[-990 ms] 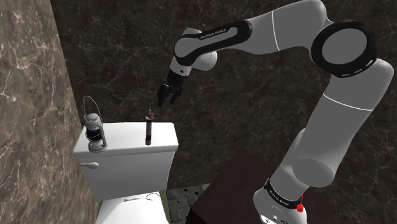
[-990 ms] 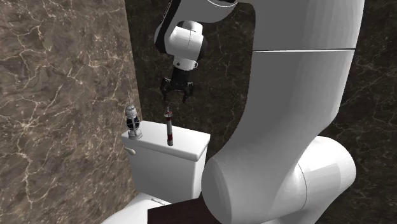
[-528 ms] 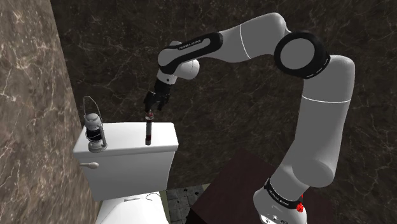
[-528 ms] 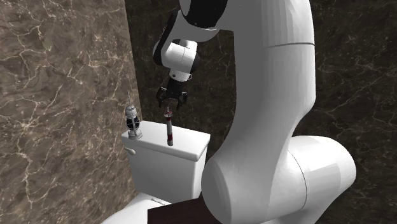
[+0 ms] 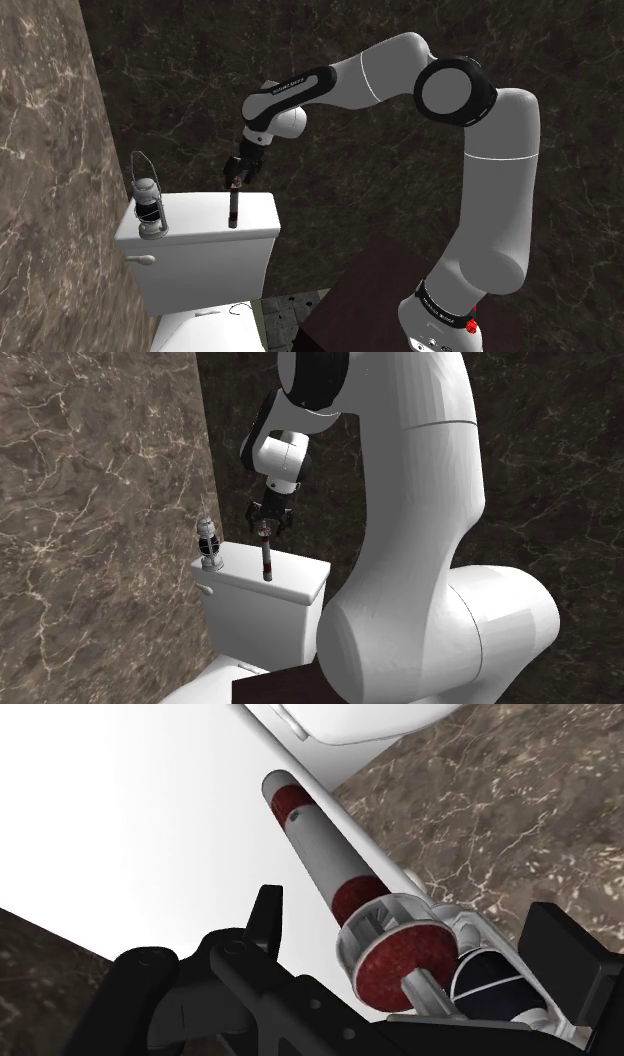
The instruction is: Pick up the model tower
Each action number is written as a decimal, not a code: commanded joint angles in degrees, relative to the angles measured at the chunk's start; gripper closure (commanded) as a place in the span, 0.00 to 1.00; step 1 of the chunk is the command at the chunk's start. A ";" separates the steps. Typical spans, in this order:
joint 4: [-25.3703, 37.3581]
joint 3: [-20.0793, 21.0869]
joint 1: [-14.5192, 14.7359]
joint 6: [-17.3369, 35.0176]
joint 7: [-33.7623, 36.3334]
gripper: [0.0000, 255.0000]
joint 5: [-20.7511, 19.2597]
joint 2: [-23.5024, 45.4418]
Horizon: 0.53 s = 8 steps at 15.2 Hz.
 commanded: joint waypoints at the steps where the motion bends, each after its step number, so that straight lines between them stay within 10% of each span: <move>1: -0.28 0.06 -0.02 0.50 -0.24 0.00 0.15 0.22; 2: -0.13 0.05 0.00 0.40 -0.17 1.00 0.11 0.26; 8: -0.13 0.04 -0.01 0.37 -0.18 1.00 0.10 0.24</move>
